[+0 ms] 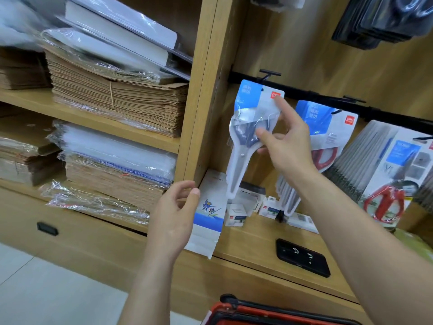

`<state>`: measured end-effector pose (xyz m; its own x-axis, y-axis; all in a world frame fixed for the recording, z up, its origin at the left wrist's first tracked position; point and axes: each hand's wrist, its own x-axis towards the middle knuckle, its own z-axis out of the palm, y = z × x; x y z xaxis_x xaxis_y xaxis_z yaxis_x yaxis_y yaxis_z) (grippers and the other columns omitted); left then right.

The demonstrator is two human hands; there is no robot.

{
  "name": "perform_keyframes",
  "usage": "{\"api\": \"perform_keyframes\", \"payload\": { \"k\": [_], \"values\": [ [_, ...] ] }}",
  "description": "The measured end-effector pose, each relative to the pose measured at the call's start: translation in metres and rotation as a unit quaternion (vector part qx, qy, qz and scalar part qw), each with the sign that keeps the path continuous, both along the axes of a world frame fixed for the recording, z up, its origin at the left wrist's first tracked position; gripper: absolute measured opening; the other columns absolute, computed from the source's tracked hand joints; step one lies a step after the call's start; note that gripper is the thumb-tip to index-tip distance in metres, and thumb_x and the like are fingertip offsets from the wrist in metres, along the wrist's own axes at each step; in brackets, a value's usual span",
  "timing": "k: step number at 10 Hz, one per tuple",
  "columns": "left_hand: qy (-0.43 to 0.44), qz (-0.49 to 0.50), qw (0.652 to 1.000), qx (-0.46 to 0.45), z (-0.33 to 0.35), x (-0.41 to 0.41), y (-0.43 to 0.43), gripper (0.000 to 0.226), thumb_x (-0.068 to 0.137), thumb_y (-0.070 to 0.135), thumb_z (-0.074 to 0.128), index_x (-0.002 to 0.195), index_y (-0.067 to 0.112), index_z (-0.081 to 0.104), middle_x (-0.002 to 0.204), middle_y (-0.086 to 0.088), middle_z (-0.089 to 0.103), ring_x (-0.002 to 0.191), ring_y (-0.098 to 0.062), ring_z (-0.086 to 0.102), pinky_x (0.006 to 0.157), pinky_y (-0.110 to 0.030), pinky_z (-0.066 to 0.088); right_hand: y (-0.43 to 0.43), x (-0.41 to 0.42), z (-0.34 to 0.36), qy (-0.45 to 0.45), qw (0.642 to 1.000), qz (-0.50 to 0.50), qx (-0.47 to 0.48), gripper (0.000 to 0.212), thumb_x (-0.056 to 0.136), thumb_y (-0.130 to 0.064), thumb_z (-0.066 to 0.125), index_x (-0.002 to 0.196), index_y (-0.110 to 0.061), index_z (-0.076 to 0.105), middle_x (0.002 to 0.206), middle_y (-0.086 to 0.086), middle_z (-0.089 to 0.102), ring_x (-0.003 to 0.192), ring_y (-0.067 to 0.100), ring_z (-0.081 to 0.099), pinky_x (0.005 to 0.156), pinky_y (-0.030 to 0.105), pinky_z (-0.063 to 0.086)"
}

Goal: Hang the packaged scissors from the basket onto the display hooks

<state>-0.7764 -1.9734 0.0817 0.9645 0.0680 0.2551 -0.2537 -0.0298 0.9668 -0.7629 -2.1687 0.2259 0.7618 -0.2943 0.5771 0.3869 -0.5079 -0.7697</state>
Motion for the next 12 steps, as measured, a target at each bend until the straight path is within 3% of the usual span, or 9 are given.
{"api": "perform_keyframes", "payload": {
  "k": [1,3,4,6,7,9,10,11,12],
  "values": [
    [-0.008,0.004,0.999,0.038,0.001,-0.002,0.001,0.021,0.101,0.035,0.062,0.122,0.034,0.066,0.107,0.024,0.067,0.094,0.017,0.06,0.077,-0.014,0.047,-0.007,0.013,0.006,-0.009,0.999,-0.026,-0.021,0.067,0.095,-0.013,0.073,0.152,-0.035,0.044,0.144,-0.015,0.05,0.103,0.015,0.073,0.061,0.018,0.059],
    [-0.007,0.011,0.998,0.064,-0.001,0.0,-0.002,0.02,0.1,0.037,0.063,0.118,0.033,0.068,0.106,0.023,0.069,0.097,0.005,0.064,0.079,-0.021,0.05,-0.014,0.021,-0.005,0.018,0.997,-0.052,-0.055,0.072,0.095,-0.017,0.073,0.154,-0.04,0.039,0.152,-0.013,0.049,0.12,0.016,0.066,0.074,0.031,0.065],
    [-0.006,0.011,0.998,0.066,0.0,0.0,-0.003,0.018,0.1,0.036,0.063,0.116,0.032,0.069,0.104,0.024,0.07,0.095,0.005,0.065,0.081,-0.024,0.052,-0.017,0.022,-0.007,0.022,0.997,-0.041,-0.058,0.073,0.095,-0.014,0.072,0.155,-0.039,0.038,0.152,-0.013,0.05,0.115,0.016,0.069,0.066,0.021,0.061],
    [-0.005,0.014,0.997,0.076,0.002,-0.002,-0.005,0.01,0.1,0.033,0.062,0.108,0.035,0.068,0.098,0.024,0.07,0.09,0.004,0.065,0.077,-0.022,0.051,-0.018,0.03,0.0,0.008,0.994,-0.069,-0.079,0.075,0.095,-0.013,0.072,0.156,-0.038,0.038,0.153,-0.014,0.049,0.117,0.023,0.067,0.081,0.04,0.065],
    [-0.005,0.012,0.997,0.082,0.002,-0.002,-0.005,0.01,0.1,0.034,0.062,0.109,0.035,0.068,0.098,0.024,0.07,0.091,0.004,0.065,0.079,-0.025,0.052,-0.02,0.032,-0.002,0.004,0.994,-0.062,-0.089,0.076,0.095,-0.013,0.072,0.157,-0.037,0.036,0.153,-0.015,0.048,0.119,0.024,0.067,0.082,0.042,0.064],
    [-0.006,0.015,0.997,0.079,0.0,-0.001,-0.006,0.011,0.1,0.033,0.062,0.109,0.033,0.069,0.098,0.023,0.07,0.09,0.003,0.065,0.077,-0.023,0.052,-0.026,0.036,-0.008,0.016,0.992,-0.072,-0.1,0.073,0.096,-0.015,0.071,0.158,-0.033,0.036,0.153,-0.011,0.049,0.124,0.018,0.064,0.072,0.021,0.061],
    [-0.007,0.015,0.996,0.083,0.003,-0.002,-0.008,0.009,0.101,0.033,0.062,0.107,0.034,0.068,0.096,0.024,0.069,0.089,0.004,0.064,0.076,-0.023,0.052,-0.022,0.04,-0.001,0.028,0.985,-0.099,-0.136,0.071,0.098,-0.015,0.068,0.159,-0.027,0.034,0.154,-0.006,0.048,0.138,0.015,0.051,0.092,0.023,0.056],
    [-0.012,0.01,0.996,0.091,0.005,-0.004,-0.008,0.009,0.101,0.033,0.061,0.107,0.036,0.067,0.098,0.025,0.069,0.091,0.003,0.064,0.076,-0.024,0.05,-0.014,0.039,0.0,0.037,0.968,-0.144,-0.2,0.071,0.098,-0.023,0.069,0.159,-0.025,0.032,0.15,0.0,0.052,0.137,0.02,0.051,0.104,0.038,0.051],
    [-0.019,0.009,0.992,0.123,0.01,-0.011,-0.012,0.01,0.101,0.034,0.06,0.109,0.035,0.067,0.098,0.025,0.068,0.091,0.001,0.064,0.079,-0.029,0.053,-0.01,0.031,-0.009,0.065,0.944,-0.202,-0.254,0.073,0.095,-0.036,0.071,0.157,-0.03,0.031,0.138,0.003,0.051,0.124,0.021,0.056,0.088,0.033,0.051]
  ]
}}
